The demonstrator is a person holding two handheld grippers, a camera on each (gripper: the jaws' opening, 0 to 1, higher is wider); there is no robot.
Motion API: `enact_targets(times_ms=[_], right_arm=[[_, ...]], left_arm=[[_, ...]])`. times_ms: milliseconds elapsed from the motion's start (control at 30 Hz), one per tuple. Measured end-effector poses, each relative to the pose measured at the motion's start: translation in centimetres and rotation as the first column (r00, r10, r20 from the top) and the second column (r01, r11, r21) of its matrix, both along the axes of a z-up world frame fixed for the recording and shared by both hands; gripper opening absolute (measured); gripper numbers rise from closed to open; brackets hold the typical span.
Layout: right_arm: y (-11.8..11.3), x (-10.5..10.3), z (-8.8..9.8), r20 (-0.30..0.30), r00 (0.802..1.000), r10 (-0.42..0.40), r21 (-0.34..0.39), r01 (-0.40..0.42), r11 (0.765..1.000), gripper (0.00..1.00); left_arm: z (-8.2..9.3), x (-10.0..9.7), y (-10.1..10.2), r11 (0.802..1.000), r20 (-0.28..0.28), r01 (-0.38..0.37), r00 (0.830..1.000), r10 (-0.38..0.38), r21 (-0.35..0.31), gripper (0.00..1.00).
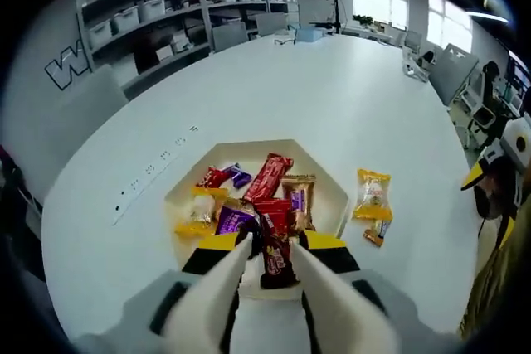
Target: Place the target food into the container with the food tongs after gripping and lifting it, then release it inside without dropping or visibly crushing the food.
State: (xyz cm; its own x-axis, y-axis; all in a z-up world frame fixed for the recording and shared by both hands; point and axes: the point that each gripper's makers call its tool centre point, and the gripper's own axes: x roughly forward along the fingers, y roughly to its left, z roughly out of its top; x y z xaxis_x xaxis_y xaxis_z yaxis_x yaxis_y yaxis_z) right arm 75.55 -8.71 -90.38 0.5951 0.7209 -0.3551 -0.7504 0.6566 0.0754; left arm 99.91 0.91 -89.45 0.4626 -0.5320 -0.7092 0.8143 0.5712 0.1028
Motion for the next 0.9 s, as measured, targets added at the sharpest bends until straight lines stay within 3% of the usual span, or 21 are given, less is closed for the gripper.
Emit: enact_targets(times_ms=[433,900], right_arm=[[0.3,-0.1,0.0,0.001,1.000,0.007,-0.001,-0.007,1.000,0.71],[0.6,-0.1,0.0,0.002,1.000,0.012,0.002,-0.012,1.000,0.71]], left_arm=[[1.2,-2.3,0.4,0.999,0.019,0.029,0.999,-0.029,-0.018,0.25],[1.0,-5.1,0.0,0.996,0.014,0.054,0.999,-0.053,-0.072,0.25]])
